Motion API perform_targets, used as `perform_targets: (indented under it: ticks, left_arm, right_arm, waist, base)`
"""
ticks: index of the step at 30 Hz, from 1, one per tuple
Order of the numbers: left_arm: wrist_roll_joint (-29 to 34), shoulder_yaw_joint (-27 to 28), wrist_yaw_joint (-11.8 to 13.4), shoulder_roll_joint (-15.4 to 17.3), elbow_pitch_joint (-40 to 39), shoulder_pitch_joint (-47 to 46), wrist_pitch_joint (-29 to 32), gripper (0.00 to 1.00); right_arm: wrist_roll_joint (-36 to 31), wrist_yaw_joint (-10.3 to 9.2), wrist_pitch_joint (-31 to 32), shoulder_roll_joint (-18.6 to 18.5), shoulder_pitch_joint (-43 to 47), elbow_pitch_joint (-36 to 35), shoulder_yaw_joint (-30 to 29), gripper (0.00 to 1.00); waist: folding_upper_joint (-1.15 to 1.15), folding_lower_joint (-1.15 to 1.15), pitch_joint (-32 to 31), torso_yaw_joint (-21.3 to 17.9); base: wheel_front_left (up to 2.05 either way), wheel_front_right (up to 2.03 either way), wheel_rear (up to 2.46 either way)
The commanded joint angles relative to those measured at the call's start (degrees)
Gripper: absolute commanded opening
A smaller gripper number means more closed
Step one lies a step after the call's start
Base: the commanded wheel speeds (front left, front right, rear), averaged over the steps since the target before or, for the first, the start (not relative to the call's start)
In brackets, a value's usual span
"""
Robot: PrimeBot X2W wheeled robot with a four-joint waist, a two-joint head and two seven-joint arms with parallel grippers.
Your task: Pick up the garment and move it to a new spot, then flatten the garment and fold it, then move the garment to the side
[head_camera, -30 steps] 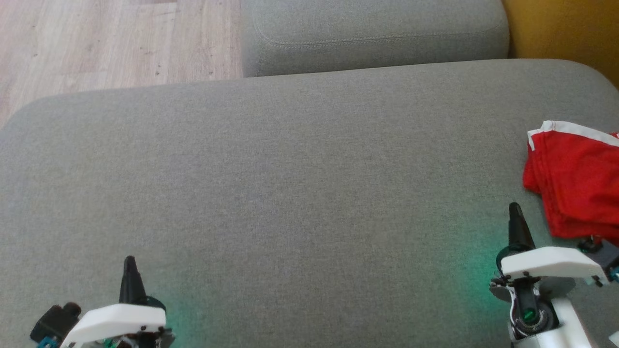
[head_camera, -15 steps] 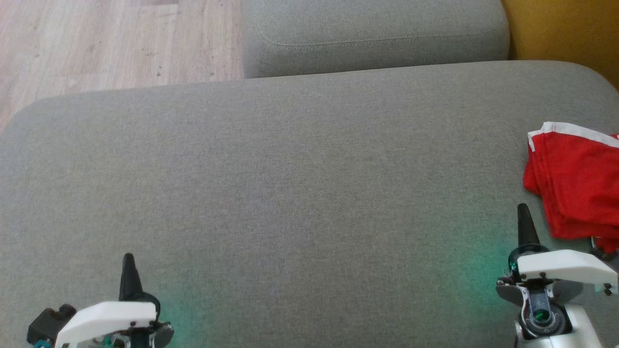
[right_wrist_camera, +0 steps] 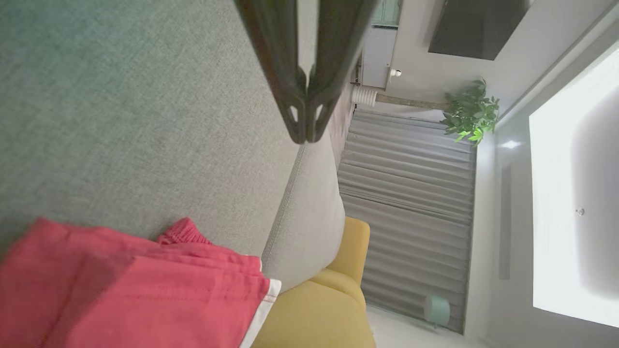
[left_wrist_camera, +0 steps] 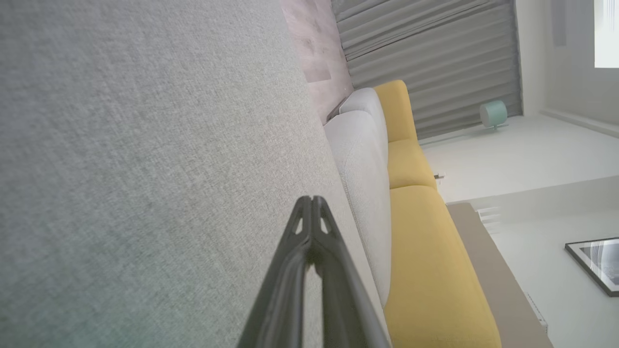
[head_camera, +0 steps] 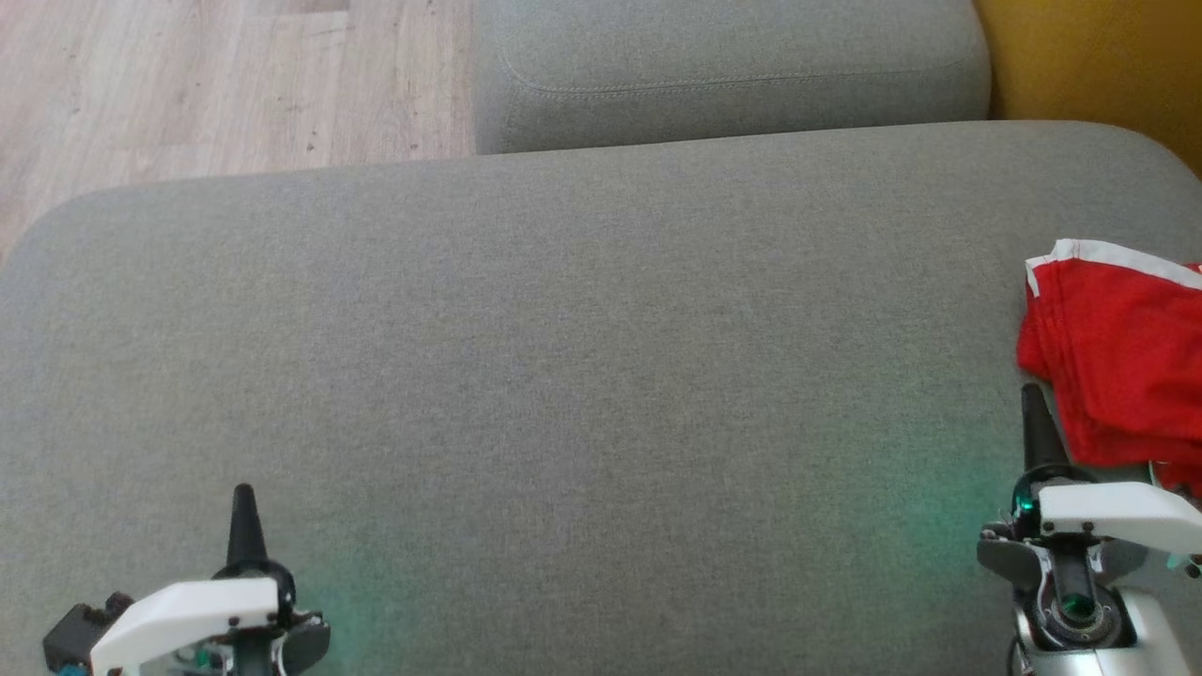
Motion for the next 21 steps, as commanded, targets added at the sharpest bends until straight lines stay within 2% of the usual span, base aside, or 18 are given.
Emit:
perform_targets:
  ticks: [1, 21]
  left_arm:
    - [-1.50, 2.00, -0.52, 0.58, -2.33, -3.22, 0.51, 0.00]
    - [-14.19, 3.36, -1.23, 0.67, -4.64, -3.55, 3.88, 0.00]
  right_arm:
    - [1.70, -0.03, 0.55, -0.16, -0.76, -2.66, 0.66, 0.00]
    - [15.18, -0.04, 3.84, -0.12, 0.85, -7.39, -0.86, 0.00]
  waist:
    - [0.00, 0.00, -0.02, 0.01]
    - [0.00, 0.00, -0.33, 0.22]
  base:
    - [0.00, 0.00, 0.00]
    - [0.00, 0.00, 0.00]
